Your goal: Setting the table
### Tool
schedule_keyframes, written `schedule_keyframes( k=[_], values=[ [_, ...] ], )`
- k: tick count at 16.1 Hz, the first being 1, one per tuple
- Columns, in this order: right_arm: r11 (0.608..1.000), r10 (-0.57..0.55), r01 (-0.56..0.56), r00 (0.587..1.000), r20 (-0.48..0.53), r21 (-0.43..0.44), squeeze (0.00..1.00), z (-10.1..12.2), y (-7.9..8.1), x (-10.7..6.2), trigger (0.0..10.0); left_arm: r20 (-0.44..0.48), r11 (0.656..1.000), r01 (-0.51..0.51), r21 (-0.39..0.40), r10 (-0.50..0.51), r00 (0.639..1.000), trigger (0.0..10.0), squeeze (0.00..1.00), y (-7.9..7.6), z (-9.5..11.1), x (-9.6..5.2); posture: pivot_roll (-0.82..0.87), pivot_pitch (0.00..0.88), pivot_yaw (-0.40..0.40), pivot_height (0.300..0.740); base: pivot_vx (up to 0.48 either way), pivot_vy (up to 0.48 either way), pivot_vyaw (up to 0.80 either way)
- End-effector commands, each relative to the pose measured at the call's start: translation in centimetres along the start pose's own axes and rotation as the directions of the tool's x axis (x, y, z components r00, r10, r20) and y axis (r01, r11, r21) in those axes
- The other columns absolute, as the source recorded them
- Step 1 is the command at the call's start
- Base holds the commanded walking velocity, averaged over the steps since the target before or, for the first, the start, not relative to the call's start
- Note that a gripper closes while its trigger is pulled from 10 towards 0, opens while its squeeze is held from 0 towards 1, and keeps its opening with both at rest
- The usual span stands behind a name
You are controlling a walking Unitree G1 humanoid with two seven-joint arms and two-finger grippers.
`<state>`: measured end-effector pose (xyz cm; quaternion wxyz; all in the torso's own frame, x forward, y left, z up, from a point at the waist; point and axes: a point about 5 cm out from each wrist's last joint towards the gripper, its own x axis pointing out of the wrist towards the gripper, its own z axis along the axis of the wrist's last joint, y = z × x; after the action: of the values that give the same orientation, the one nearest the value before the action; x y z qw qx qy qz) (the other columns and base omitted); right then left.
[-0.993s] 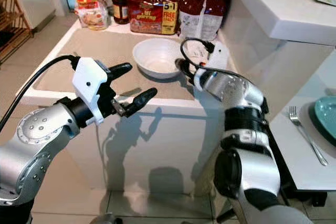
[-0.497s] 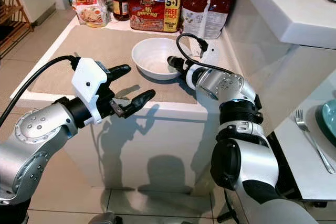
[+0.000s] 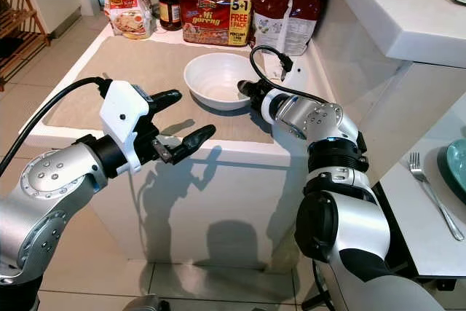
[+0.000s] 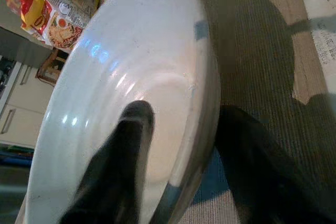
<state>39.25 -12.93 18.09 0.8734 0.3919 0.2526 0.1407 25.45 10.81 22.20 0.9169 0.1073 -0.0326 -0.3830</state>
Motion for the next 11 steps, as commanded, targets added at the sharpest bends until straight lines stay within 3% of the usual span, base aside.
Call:
schedule_keyframes(
  k=[1,7,11],
  values=[
    [1.0,0.02,-0.02,1.0,0.014,-0.003,0.0,0.7,0.6,-0.2,0.0,0.01,1.0,0.022,0.019,-0.022,1.0,10.0,0.0,-0.3,0.5,0.2,0.14,0.022,-0.075,0.74,0.0,0.0,0.0],
    [0.999,0.033,-0.033,0.999,0.013,0.004,0.0,0.5,0.9,-0.3,0.0,0.004,0.999,0.008,0.034,-0.008,1.0,10.0,0.0,-0.1,0.4,0.2,0.14,0.018,-0.075,0.74,0.0,0.0,0.0],
    [0.996,0.082,-0.083,0.996,0.04,0.036,0.0,0.5,1.9,-1.3,0.0,-0.022,0.991,-0.119,0.068,0.121,0.992,10.0,0.0,1.3,-0.1,0.1,0.13,0.022,-0.073,0.74,0.0,0.0,0.0]
  ],
)
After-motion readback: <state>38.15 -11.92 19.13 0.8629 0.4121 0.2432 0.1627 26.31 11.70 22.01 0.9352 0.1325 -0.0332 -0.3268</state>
